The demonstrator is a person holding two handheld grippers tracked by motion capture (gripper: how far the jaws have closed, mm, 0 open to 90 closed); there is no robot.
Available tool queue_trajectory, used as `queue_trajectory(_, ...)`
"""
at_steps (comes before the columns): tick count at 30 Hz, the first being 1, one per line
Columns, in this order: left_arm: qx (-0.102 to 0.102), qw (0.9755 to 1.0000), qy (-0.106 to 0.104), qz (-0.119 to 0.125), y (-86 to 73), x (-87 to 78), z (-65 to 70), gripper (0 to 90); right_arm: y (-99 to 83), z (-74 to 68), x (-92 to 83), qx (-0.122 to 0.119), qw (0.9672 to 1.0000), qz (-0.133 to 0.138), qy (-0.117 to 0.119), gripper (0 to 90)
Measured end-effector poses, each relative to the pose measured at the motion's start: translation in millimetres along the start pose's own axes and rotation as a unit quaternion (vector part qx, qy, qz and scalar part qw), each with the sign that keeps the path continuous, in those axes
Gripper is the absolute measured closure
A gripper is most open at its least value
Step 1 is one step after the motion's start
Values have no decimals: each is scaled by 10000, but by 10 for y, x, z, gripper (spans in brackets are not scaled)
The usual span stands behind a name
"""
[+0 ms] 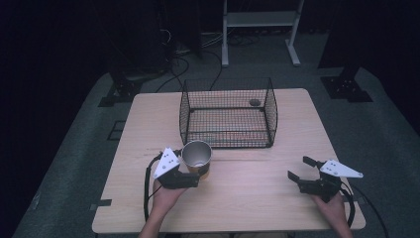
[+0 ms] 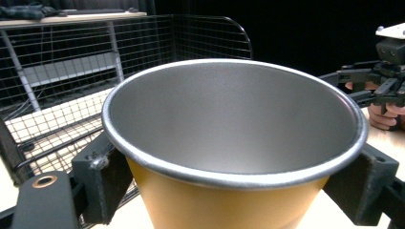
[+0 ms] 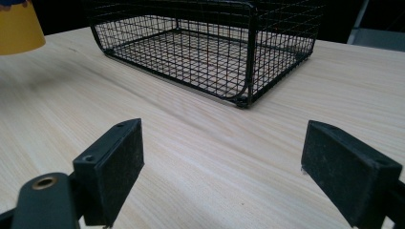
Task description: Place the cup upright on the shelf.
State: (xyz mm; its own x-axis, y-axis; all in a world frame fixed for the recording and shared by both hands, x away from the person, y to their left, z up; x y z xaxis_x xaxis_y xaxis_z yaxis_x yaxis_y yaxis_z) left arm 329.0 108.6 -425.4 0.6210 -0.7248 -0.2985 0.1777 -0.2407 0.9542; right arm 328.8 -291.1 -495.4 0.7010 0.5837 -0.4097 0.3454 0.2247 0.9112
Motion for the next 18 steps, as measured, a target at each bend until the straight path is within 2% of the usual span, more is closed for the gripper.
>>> queue_trajectory(18,218,9995,-231,8,256,114,70,140,0,-3,1,-13,10000,-8,2,134)
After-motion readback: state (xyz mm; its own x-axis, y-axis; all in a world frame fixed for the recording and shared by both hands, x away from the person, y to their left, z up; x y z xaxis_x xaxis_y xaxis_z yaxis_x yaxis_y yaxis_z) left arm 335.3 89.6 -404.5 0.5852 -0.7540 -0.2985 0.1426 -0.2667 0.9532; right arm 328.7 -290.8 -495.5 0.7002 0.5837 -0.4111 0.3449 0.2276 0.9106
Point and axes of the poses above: each handheld gripper's, and its own axes: x roughly forward along the jaws, y roughly out of its top, z roughly to its right, the point moved 5 cm from there along x, roughly forward along the jaws, and after that the axes turned 6 degrees about -z, right-handed, at the moved point
